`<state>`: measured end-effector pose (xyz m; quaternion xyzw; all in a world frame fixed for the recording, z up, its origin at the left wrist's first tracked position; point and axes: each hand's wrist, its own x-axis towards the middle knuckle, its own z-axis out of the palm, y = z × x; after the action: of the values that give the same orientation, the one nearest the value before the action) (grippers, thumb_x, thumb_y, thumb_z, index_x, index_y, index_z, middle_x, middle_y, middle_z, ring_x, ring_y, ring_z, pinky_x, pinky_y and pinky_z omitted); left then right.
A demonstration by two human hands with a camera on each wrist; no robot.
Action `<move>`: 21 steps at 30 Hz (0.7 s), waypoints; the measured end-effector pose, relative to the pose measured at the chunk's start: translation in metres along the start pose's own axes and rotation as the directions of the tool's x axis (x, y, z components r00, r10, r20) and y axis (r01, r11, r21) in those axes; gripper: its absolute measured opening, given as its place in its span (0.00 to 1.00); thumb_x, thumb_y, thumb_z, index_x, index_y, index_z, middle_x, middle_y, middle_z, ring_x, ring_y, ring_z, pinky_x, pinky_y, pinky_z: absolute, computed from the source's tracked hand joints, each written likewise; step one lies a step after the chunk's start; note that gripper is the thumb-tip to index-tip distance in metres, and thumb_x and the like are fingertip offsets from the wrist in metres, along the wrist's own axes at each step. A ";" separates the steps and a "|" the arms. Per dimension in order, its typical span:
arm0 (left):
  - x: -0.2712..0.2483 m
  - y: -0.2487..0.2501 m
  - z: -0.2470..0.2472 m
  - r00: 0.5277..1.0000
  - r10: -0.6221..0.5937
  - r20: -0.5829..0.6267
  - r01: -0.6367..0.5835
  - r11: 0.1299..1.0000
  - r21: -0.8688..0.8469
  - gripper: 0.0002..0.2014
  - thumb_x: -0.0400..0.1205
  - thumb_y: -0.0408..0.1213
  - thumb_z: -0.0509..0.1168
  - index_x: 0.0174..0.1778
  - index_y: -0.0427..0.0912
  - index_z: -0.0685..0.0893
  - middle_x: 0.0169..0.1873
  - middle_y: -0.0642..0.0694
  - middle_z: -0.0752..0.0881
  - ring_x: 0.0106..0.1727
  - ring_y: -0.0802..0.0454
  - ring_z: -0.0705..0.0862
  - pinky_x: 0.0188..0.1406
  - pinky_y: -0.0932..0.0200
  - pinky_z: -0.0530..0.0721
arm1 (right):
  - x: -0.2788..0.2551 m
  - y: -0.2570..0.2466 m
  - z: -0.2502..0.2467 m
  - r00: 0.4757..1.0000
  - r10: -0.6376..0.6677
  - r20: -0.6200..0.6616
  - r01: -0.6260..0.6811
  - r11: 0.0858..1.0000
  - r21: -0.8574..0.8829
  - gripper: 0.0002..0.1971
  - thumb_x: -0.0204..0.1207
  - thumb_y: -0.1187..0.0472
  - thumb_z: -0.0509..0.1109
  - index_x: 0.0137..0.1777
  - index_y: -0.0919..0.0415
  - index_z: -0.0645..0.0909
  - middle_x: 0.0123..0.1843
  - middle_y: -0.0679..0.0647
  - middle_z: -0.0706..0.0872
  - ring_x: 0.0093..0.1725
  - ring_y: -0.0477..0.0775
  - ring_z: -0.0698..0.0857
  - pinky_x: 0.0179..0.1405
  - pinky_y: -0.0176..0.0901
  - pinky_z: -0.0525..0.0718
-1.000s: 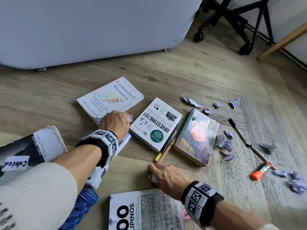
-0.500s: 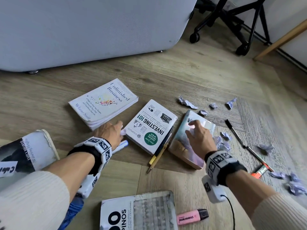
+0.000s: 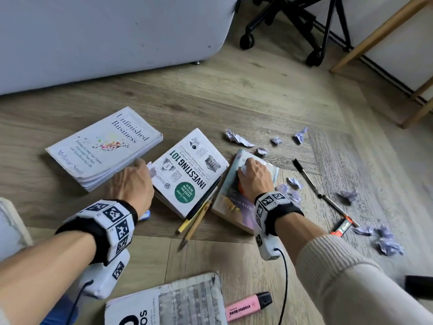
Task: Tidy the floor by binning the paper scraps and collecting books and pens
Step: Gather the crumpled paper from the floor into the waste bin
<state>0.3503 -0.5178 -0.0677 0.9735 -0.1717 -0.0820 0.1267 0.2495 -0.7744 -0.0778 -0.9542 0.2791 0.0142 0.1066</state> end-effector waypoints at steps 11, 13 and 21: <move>-0.001 0.034 -0.004 0.984 0.089 -0.156 -0.086 0.996 0.027 0.10 0.86 0.40 0.55 0.50 0.34 0.69 0.43 0.28 0.83 0.36 0.34 0.84 0.27 0.52 0.67 | -0.033 0.126 -0.011 0.927 0.291 -0.236 -0.271 0.956 0.114 0.17 0.80 0.61 0.64 0.66 0.66 0.69 0.60 0.66 0.77 0.52 0.62 0.77 0.47 0.49 0.71; -0.007 0.049 0.000 0.977 0.152 -0.147 -0.159 0.987 -0.036 0.09 0.87 0.41 0.54 0.48 0.39 0.67 0.42 0.32 0.83 0.31 0.40 0.80 0.25 0.55 0.65 | -0.041 0.128 0.007 0.958 0.247 -0.145 -0.237 0.968 0.086 0.21 0.82 0.54 0.62 0.73 0.56 0.68 0.70 0.64 0.71 0.65 0.66 0.75 0.61 0.56 0.76; -0.022 0.086 0.029 0.971 0.237 -0.036 -0.237 0.972 -0.001 0.12 0.87 0.46 0.52 0.53 0.39 0.71 0.47 0.37 0.84 0.42 0.36 0.87 0.30 0.51 0.70 | -0.077 0.109 0.036 0.980 0.104 -0.168 -0.120 0.989 -0.087 0.14 0.78 0.47 0.58 0.59 0.51 0.75 0.55 0.60 0.72 0.52 0.62 0.73 0.51 0.58 0.80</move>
<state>0.2970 -0.5940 -0.0688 0.9470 -0.2841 -0.0493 0.1414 0.1271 -0.8157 -0.1272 -0.9390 0.3391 -0.0443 0.0362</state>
